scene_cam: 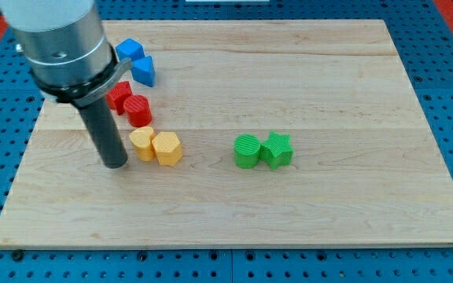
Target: Push the red blocks into the hexagon
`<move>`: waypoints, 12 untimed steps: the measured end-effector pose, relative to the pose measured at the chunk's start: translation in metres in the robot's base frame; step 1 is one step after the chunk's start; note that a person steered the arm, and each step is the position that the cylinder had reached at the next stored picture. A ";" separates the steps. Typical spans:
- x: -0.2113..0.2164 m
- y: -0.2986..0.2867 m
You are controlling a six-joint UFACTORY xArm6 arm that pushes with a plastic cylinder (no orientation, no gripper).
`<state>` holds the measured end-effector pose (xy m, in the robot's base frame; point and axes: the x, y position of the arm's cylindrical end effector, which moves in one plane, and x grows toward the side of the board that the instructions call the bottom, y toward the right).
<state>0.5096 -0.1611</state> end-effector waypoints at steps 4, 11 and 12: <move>0.058 0.134; 0.059 0.081; 0.058 0.038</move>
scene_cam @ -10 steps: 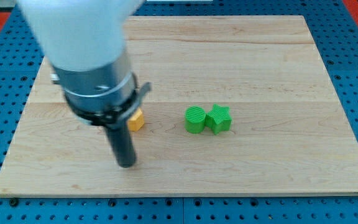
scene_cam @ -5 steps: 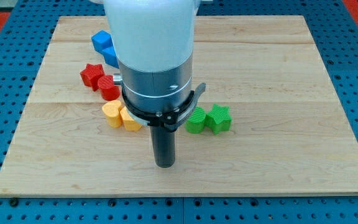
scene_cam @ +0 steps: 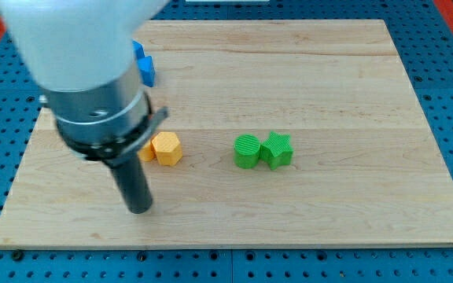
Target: Push the red blocks into the hexagon
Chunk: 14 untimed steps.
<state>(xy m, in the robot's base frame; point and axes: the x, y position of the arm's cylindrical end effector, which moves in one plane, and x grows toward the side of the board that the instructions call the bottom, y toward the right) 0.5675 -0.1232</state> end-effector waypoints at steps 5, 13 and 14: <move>-0.214 -0.090; -0.144 -0.080; -0.172 -0.100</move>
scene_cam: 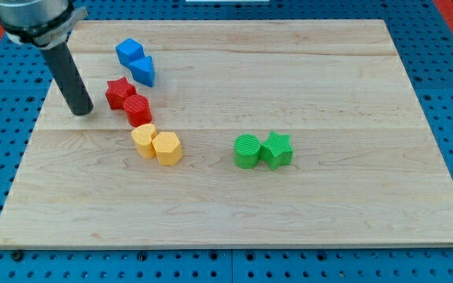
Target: Push the red blocks into the hexagon
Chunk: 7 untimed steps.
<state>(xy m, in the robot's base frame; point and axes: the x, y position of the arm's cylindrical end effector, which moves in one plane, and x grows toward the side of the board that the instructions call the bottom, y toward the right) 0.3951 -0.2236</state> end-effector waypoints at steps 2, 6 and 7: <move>-0.002 0.054; -0.032 0.052; -0.035 0.072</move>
<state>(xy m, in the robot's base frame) 0.3601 -0.1516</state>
